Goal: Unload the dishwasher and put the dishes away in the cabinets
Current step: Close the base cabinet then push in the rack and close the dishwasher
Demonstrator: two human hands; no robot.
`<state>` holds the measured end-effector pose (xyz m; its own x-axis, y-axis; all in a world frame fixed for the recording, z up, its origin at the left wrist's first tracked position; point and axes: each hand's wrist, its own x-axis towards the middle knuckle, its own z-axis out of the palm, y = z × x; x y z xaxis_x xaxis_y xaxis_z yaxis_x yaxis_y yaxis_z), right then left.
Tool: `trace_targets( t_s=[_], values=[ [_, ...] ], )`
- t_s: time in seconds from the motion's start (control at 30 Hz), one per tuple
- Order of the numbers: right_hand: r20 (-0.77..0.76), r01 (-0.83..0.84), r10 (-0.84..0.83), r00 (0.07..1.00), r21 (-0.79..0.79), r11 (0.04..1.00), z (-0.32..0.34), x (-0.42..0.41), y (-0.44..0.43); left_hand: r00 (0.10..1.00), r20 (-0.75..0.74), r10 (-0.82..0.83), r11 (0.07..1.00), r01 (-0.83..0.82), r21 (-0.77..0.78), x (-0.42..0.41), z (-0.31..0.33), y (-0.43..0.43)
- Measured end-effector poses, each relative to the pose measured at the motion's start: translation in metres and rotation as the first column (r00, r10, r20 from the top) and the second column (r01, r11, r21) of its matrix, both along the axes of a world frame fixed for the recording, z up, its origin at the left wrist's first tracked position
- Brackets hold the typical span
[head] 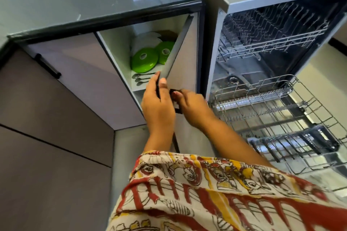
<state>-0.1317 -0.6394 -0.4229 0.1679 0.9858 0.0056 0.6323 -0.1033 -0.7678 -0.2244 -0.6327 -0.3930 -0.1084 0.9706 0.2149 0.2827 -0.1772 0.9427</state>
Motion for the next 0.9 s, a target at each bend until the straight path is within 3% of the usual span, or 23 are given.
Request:
trace_targets(
  t_s=[0.23, 0.33, 0.43, 0.57, 0.7, 0.8, 0.9],
  values=[
    [0.011, -0.229, 0.234, 0.972, -0.145, 0.962, 0.003, -0.062, 0.089, 0.966, -0.07, 0.248, 0.962, -0.254, -0.097, -0.057, 0.014, 0.079],
    [-0.043, -0.282, 0.279, 0.959, -0.172, 0.944, 0.006, -0.08, 0.127, 0.931, -0.031, 0.363, 0.917, -0.363, -0.168, -0.069, 0.009, 0.114],
    [-0.124, -0.326, 0.306, 0.944, -0.218, 0.92, 0.007, -0.088, 0.153, 0.892, -0.1, 0.442, 0.871, -0.453, -0.189, -0.071, 0.002, 0.137],
    [-0.07, -0.37, 0.365, 0.928, -0.264, 0.891, 0.009, -0.095, 0.186, 0.856, -0.108, 0.505, 0.836, -0.517, -0.183, -0.071, 0.004, 0.161],
    [-0.087, -0.33, 0.319, 0.944, -0.243, 0.912, 0.006, -0.108, 0.22, 0.882, -0.087, 0.463, 0.867, -0.471, -0.164, -0.071, 0.006, 0.183],
    [-0.064, -0.337, 0.331, 0.941, -0.229, 0.913, 0.012, -0.112, 0.24, 0.938, -0.142, 0.317, 0.919, -0.341, -0.199, -0.075, -0.001, 0.204],
    [-0.181, -0.32, 0.283, 0.942, -0.231, 0.919, 0.016, -0.111, 0.261, 0.967, -0.151, 0.207, 0.944, -0.238, -0.231, -0.075, -0.01, 0.228]
  ],
)
